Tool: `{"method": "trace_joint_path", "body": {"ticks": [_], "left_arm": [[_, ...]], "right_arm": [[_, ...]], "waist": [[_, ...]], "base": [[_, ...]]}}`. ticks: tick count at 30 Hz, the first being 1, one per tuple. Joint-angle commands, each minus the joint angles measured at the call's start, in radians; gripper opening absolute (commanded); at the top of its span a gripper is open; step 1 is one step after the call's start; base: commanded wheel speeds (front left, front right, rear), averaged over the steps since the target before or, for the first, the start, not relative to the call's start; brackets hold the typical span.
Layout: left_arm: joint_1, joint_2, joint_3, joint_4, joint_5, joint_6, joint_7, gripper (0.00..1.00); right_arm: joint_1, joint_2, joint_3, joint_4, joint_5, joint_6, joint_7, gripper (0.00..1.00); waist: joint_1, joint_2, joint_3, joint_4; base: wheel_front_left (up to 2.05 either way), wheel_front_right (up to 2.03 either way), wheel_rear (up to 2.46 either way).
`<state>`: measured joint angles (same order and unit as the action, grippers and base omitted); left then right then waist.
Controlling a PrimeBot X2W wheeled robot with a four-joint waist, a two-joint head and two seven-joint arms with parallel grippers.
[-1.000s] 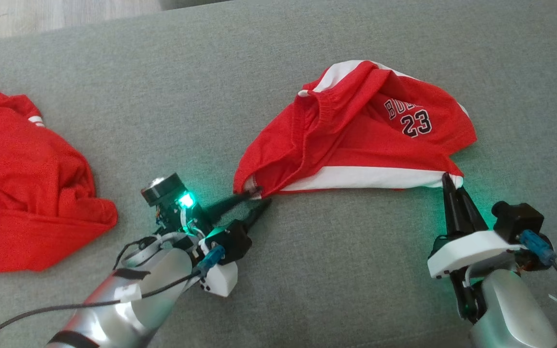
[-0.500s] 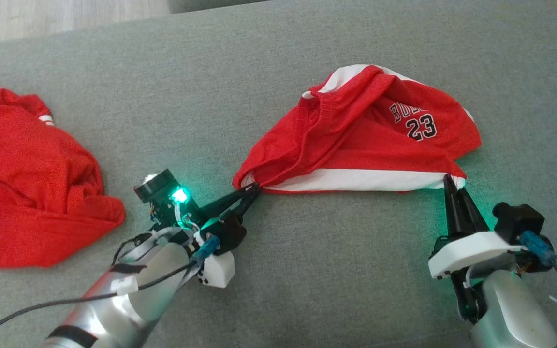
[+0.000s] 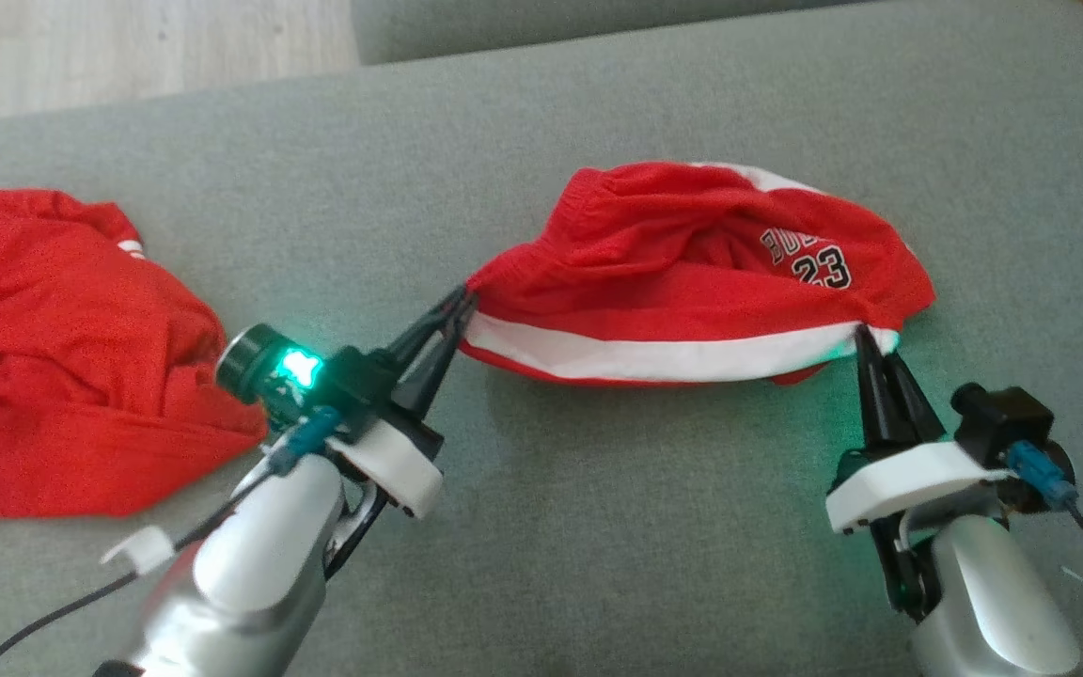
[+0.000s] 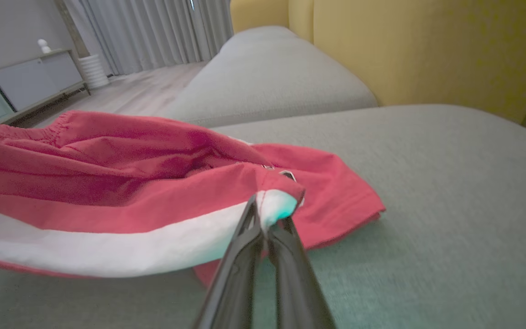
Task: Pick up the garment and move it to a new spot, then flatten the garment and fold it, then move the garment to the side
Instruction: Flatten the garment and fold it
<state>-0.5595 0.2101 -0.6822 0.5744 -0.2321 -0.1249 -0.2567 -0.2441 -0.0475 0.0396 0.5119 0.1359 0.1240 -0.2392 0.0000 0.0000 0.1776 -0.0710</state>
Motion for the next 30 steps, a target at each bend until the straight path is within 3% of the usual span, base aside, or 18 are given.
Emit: {"method": "trace_joint_path", "body": {"ticks": [1, 7, 13, 21, 30], "left_arm": [[-0.021, 0.030, 0.060, -0.057, -0.038, -0.003, -0.005, 0.00], [0.014, 0.040, 0.139, -0.166, -0.213, -0.005, 0.007, 0.00], [0.015, 0.077, 0.224, -0.294, -0.332, 0.004, 0.050, 0.00], [0.008, 0.131, 0.304, -0.442, -0.367, 0.075, 0.102, 0.00], [0.020, 0.175, 0.320, -0.644, -0.321, 0.153, 0.144, 0.00]], "right_arm": [[-0.037, -0.003, 0.034, -0.050, -0.009, 0.007, -0.007, 0.00], [-0.066, -0.006, 0.059, -0.157, -0.026, 0.007, 0.053, 0.00], [-0.124, -0.070, 0.118, -0.288, 0.001, 0.007, 0.146, 0.00], [-0.227, -0.141, 0.154, -0.385, 0.057, 0.007, 0.215, 0.00], [-0.262, -0.184, 0.172, -0.511, 0.064, 0.007, 0.257, 0.00]], "waist": [[0.0000, 0.0000, -0.021, 0.009], [0.0000, 0.0000, -0.073, 0.019], [0.0000, 0.0000, -0.123, 0.021], [0.0000, 0.0000, -0.176, 0.016], [0.0000, 0.0000, -0.199, 0.013]], "base": [[0.00, 0.00, 0.00], [0.00, 0.00, 0.00], [0.00, 0.00, 0.00], [0.00, 0.00, 0.00], [0.00, 0.00, 0.00]]}}
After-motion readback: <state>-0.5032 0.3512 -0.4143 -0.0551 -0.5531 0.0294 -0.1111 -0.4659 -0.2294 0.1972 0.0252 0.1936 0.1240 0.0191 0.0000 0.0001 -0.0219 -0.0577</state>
